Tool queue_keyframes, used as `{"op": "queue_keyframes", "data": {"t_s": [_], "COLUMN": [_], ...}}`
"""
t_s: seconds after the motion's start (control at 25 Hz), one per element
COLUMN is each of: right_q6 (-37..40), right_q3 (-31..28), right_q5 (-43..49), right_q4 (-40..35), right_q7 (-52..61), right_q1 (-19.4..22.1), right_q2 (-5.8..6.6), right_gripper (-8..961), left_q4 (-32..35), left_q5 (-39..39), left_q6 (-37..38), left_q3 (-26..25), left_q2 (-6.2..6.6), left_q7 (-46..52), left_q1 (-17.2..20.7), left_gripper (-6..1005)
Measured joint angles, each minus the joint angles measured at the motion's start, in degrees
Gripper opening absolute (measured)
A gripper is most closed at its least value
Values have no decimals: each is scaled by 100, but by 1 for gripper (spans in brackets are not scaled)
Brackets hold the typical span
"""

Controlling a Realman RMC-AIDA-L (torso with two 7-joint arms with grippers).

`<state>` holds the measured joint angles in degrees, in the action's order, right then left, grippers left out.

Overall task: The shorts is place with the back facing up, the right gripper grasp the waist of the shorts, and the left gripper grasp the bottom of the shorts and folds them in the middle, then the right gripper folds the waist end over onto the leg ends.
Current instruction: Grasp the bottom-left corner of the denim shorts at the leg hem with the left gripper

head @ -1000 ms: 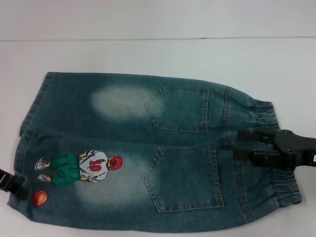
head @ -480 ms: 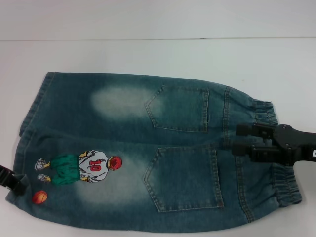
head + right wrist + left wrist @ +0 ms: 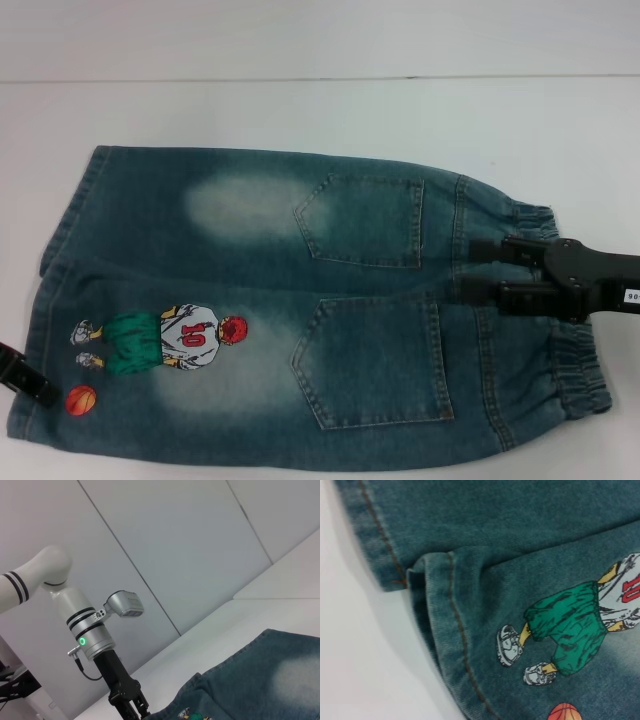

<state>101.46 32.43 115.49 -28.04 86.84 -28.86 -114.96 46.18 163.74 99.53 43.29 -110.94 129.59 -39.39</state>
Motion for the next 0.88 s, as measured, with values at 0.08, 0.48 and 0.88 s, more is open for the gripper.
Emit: {"op": "queue_keyframes", "data": {"t_s": [0.08, 0.48, 0.88], "right_q6": [-6, -18, -6], "right_q3": [0, 0, -35], "right_q5": [0, 0, 0], "right_q4": [0, 0, 0], "right_q7": [2, 14, 18], "right_q1": [-12, -32, -33], "right_q2": [0, 0, 0], "right_gripper": [911, 911, 910], "left_q4": [15, 154, 193], "left_q5": [0, 0, 7], "left_q6": [-1, -121, -72], "left_q3": [-4, 30, 65], "left_q2": [14, 31, 158], "left_q7": [20, 58, 68], "left_q1": [11, 36, 73], "left_gripper": [271, 792, 863]}}
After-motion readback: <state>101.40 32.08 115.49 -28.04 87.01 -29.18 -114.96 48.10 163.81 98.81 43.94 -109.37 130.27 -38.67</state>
